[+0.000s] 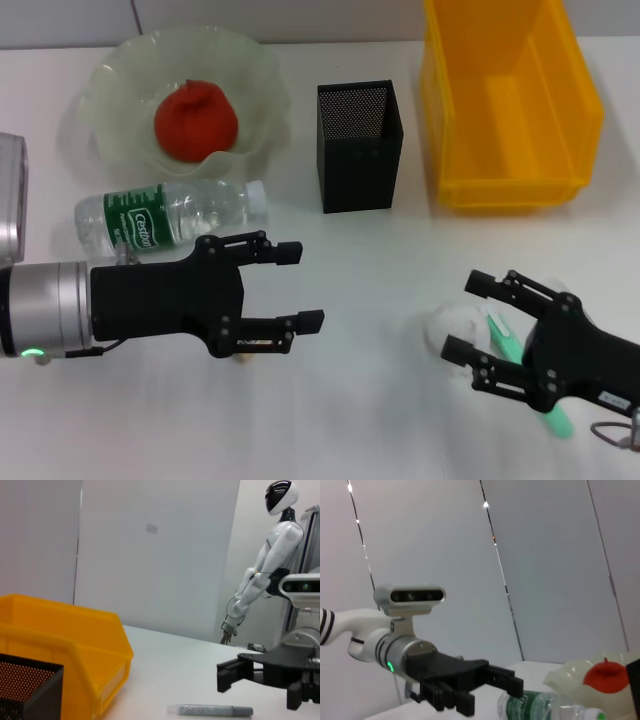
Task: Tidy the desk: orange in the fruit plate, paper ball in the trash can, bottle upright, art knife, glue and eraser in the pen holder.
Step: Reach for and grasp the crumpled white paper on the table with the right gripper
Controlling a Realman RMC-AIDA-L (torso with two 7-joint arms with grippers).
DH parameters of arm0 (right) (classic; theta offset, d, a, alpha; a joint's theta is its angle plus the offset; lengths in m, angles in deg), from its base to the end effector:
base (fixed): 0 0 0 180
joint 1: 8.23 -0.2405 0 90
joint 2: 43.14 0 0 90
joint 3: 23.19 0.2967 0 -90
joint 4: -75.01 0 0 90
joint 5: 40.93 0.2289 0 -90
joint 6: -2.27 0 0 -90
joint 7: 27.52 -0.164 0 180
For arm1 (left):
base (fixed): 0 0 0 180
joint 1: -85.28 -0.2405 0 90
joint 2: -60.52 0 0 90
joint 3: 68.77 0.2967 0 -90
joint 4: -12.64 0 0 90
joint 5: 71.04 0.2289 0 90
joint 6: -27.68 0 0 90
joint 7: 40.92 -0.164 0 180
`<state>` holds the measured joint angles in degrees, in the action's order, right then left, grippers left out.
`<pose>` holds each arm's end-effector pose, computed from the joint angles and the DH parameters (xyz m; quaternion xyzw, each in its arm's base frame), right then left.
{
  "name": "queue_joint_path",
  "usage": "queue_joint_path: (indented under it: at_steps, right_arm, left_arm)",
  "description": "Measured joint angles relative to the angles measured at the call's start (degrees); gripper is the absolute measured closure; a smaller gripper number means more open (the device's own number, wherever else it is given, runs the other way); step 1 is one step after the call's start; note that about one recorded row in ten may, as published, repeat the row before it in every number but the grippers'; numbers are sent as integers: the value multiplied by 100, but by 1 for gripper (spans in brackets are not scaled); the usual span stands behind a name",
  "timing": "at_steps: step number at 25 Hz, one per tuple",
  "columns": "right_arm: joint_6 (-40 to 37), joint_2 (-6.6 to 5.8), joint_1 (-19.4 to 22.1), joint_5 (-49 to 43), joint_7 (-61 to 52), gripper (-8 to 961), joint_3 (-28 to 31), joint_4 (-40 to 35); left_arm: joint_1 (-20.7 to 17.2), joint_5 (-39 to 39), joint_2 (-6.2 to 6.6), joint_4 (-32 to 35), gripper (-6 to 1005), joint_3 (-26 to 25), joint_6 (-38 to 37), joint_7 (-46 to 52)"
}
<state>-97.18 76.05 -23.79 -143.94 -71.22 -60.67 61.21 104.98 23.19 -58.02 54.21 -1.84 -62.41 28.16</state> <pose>0.3459 0.2342 -0.0790 -0.8863 0.1788 0.3874 0.1799 -0.2851 0.3096 -0.0699 -0.9547 -0.1124 -0.2680 0.0638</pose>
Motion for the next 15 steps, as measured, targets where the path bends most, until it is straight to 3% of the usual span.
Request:
queue_joint_path:
  at_steps: [6,15]
  right_arm:
    - [-85,-15,77,86,-385,131,302,-224]
    - [-279,-14,-294,23,-3043,131,258,-2292]
  left_arm:
    - [25,-37,-10,0,213,1,88,0]
    - [92,-37,-4,-67,214,4,296,0]
